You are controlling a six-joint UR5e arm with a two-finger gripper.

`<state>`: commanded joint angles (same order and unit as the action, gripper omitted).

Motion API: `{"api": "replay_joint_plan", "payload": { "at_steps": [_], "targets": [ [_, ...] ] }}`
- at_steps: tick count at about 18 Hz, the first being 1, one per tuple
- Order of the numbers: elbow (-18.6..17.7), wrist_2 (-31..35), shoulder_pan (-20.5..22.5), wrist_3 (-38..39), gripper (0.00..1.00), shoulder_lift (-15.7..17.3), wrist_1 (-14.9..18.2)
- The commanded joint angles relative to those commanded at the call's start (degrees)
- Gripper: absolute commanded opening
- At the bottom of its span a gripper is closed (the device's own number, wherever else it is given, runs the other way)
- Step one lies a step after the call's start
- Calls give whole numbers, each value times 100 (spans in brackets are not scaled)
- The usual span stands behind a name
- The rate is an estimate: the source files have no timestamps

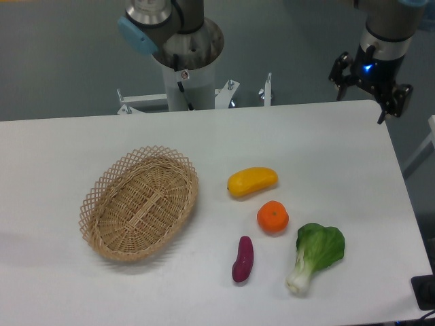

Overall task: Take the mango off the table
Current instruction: 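Move the open gripper over the yellow mango and lower toward it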

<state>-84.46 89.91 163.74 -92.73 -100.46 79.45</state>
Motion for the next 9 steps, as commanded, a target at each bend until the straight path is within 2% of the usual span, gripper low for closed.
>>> {"api": "replay_joint_plan", "payload": {
  "at_steps": [2, 5, 9],
  "targets": [
    [-88, 0, -9, 0, 100, 9, -18],
    [-237, -9, -9, 9, 100, 52, -351],
    [-360, -70, -210, 509, 100, 88, -483]
  ]
}}
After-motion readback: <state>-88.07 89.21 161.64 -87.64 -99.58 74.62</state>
